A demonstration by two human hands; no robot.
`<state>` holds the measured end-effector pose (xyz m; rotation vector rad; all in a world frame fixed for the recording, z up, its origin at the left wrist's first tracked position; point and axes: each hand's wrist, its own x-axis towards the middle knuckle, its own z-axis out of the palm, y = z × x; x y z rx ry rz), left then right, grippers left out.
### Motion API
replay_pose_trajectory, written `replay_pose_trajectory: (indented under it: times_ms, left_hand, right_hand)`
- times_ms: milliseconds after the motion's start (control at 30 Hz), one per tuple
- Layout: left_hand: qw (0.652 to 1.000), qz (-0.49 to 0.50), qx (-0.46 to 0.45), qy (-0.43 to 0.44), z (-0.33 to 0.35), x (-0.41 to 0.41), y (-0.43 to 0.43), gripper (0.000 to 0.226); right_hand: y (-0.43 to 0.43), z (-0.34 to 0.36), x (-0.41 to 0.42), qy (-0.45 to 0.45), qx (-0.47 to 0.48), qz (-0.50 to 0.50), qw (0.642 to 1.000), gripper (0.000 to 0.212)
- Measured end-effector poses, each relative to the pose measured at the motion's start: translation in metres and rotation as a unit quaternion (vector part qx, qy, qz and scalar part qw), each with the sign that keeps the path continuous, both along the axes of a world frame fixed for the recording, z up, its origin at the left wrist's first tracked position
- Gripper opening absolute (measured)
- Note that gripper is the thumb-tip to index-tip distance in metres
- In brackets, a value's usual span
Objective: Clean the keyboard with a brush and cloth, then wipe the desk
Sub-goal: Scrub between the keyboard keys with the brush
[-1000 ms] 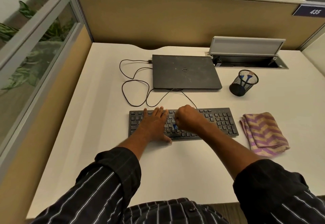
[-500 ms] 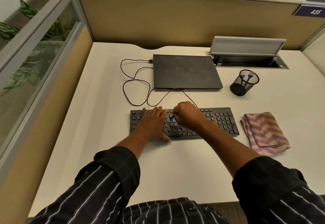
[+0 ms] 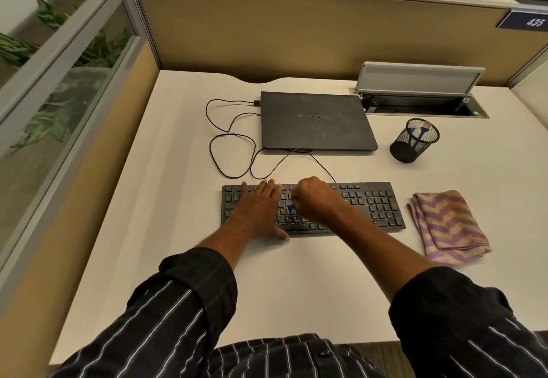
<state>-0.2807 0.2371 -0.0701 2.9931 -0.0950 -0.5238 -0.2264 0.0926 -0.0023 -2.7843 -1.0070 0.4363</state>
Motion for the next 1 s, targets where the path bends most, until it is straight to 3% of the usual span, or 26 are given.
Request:
replay_pose_trajectory:
  times_ms: [300, 467, 667, 867, 1000]
  left_hand:
    - [1.0, 0.0, 0.002, 0.001, 0.002, -0.001, 0.0, 0.135]
    - [1.0, 0.001, -0.004, 0.002, 0.001, -0.002, 0.003, 0.135]
    - [1.0, 0.002, 0.013, 0.0, -0.001, -0.004, 0.007, 0.137]
    - [1.0, 0.016, 0.008, 0.005, 0.001, -0.008, 0.011, 0.138]
    - [1.0, 0.019, 0.01, 0.006, 0.001, -0.01, 0.013, 0.138]
  right_hand:
    - [0.001, 0.0, 0.001, -0.019, 0.047, -0.015, 0.999, 0.018]
    - [0.004, -0.004, -0.003, 0.03, 0.023, -0.005, 0.999, 0.014]
    - [0.01, 0.002, -0.001, -0.009, 0.044, -0.01, 0.999, 0.019]
    - [0.01, -0.003, -0.004, 0.042, 0.023, -0.007, 0.999, 0.016]
    - [0.011, 0.004, -0.002, 0.0, 0.064, -0.013, 0.998, 0.021]
